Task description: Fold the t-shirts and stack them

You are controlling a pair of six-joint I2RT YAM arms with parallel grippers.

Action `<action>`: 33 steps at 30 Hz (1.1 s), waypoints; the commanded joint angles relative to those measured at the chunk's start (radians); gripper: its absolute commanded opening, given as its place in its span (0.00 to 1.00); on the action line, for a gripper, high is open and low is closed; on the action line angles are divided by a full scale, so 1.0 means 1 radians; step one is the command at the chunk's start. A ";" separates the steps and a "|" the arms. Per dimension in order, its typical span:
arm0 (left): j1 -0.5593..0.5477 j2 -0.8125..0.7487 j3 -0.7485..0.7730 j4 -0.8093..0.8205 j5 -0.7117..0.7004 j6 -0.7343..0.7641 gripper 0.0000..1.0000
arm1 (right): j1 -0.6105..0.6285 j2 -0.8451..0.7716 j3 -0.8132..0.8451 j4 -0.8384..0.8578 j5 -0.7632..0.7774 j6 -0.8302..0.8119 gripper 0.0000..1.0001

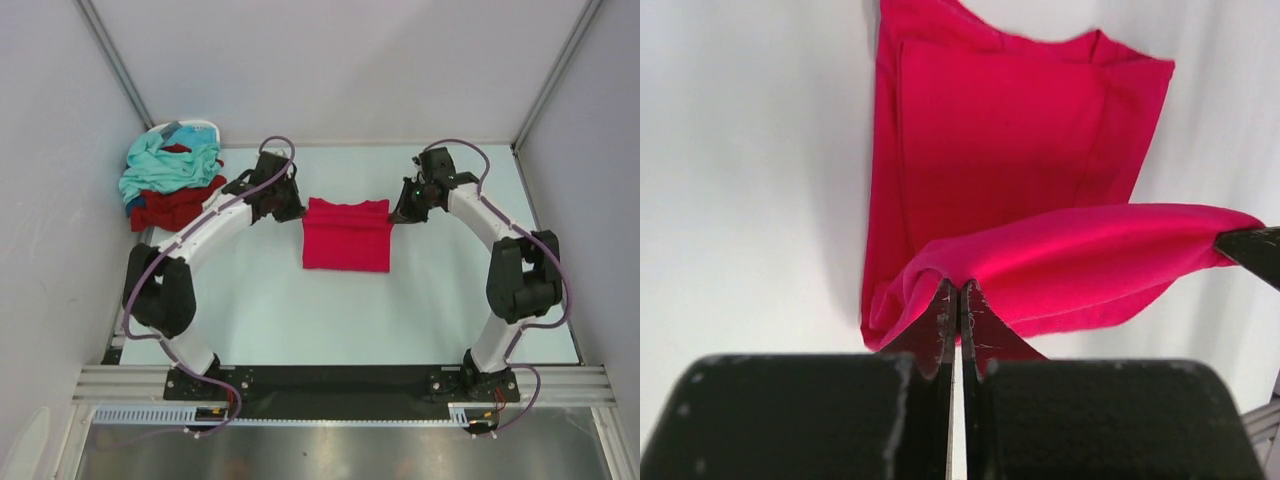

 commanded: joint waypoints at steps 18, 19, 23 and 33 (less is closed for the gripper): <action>0.060 0.358 0.326 0.079 -0.070 0.091 0.00 | -0.046 0.328 0.303 0.021 0.079 -0.037 0.00; 0.063 0.367 0.337 0.076 -0.067 0.092 0.00 | -0.046 0.337 0.316 0.023 0.077 -0.039 0.00; 0.071 0.402 0.370 0.071 -0.061 0.086 0.00 | -0.046 0.389 0.359 0.006 0.073 -0.050 0.00; 0.086 0.482 0.446 0.038 -0.049 0.089 0.27 | -0.053 0.484 0.502 -0.054 0.071 -0.065 0.27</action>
